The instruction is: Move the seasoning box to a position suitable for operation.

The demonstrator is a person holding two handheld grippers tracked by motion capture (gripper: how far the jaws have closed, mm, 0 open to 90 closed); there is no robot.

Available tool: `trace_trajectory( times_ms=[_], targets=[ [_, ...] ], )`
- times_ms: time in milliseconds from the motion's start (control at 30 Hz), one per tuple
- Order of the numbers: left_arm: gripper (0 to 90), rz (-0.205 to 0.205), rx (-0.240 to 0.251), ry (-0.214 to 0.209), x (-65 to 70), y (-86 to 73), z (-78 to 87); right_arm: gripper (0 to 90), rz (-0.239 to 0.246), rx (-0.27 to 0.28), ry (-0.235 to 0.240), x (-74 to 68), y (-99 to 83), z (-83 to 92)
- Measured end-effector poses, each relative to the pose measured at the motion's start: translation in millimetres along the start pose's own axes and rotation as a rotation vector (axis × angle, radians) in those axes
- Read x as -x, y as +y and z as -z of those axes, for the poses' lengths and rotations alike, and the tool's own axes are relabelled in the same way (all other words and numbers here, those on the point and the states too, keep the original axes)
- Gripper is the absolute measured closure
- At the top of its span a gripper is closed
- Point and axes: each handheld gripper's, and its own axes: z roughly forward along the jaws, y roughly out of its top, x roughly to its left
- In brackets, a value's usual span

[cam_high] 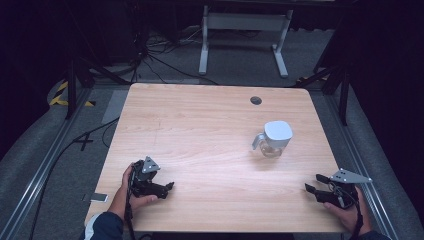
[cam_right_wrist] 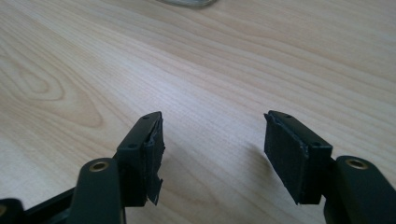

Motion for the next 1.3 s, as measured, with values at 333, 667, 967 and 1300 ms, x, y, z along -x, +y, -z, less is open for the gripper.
trace_trajectory(
  times_ms=[333,667,967,1300],
  targets=[
    [0.0,-0.002,0.003,0.003,-0.2,0.1,-0.1,40.7,0.039,0.102,0.045,-13.3,36.9,4.3],
    [0.0,0.005,-0.001,-0.001,0.4,-0.1,0.1,44.0,0.137,0.100,0.085,-45.9,73.3,-20.5],
    [0.3,-0.007,0.000,0.004,-0.3,0.3,0.2,48.5,0.130,0.142,0.123,-60.8,101.6,-35.9],
    [0.3,-0.007,0.000,0.002,-0.3,0.3,0.3,52.8,0.118,0.157,0.085,-86.5,125.8,-77.1]
  ],
)
